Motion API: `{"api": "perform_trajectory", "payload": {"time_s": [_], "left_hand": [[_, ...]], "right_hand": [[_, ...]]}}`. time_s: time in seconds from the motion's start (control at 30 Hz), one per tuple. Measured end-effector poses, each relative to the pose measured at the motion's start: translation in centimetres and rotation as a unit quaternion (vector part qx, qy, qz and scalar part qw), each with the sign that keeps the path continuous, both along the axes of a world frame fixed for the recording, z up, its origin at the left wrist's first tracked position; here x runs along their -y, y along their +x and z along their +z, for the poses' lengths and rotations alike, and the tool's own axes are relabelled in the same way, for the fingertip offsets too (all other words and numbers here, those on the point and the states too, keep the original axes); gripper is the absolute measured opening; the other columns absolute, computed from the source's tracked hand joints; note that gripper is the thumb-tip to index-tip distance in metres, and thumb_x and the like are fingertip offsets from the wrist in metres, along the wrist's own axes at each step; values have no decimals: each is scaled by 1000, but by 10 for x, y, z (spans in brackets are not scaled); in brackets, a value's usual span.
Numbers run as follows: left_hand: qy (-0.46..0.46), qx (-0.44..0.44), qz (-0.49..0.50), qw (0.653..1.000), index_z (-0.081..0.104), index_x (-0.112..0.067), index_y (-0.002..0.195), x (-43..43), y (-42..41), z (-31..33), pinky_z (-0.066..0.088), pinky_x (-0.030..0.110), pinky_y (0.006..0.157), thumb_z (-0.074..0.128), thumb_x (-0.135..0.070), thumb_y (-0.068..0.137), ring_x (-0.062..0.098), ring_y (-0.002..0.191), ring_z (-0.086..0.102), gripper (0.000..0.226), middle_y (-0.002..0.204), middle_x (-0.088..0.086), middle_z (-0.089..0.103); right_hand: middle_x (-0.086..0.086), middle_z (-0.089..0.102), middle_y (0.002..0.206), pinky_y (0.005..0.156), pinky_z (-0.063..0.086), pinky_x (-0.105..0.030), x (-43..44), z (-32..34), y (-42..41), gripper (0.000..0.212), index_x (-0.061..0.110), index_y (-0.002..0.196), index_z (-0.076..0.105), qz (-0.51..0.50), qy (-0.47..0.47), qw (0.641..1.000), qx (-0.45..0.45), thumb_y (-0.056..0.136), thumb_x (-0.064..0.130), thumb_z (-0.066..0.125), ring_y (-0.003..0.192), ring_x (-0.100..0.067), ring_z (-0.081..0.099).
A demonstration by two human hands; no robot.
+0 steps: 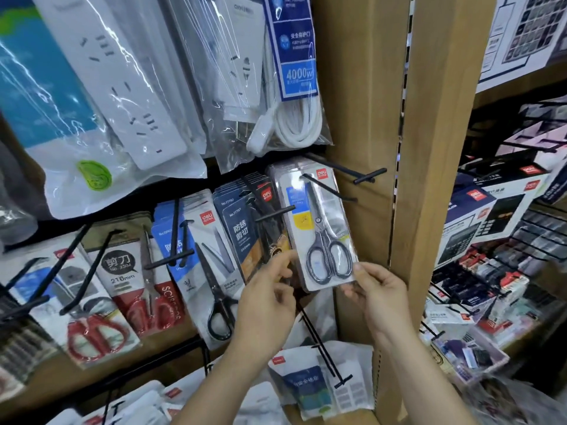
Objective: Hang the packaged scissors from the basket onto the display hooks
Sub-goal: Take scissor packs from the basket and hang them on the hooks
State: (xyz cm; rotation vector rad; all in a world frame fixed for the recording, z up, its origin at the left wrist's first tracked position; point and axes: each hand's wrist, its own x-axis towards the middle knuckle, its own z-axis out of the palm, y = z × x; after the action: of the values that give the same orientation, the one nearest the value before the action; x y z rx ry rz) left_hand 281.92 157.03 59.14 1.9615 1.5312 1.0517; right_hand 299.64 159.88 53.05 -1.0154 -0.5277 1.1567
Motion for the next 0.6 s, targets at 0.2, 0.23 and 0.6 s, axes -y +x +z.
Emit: {"api": "perform_trajectory", "payload": {"time_s": [0.2,0.23,0.6], "left_hand": [[9,-9,29,999,61,-50,86,13,-23,-14,45,8,77,57,7,88,-2,90,59,58,94,-20,62],[8,-6,24,1000,62,-49,83,16,-26,-15,45,9,77,58,7,88,-2,90,60,56,91,-21,63],[-93,40,-107,989,68,-51,82,89,-32,-50,56,35,65,54,-20,87,5,70,66,34,83,-21,68]], "right_hand": [[-12,69,94,79,56,-27,-29,-15,-12,19,4,113,64,6,-41,999,-24,98,15,59,83,-19,71],[-11,67,99,83,54,-29,-26,-15,-13,19,7,116,61,14,-51,998,-21,99,16,56,89,-22,70],[-15,74,77,55,52,-17,129,-45,12,22,7,89,74,38,-130,972,192,98,6,54,59,-10,65]]}}
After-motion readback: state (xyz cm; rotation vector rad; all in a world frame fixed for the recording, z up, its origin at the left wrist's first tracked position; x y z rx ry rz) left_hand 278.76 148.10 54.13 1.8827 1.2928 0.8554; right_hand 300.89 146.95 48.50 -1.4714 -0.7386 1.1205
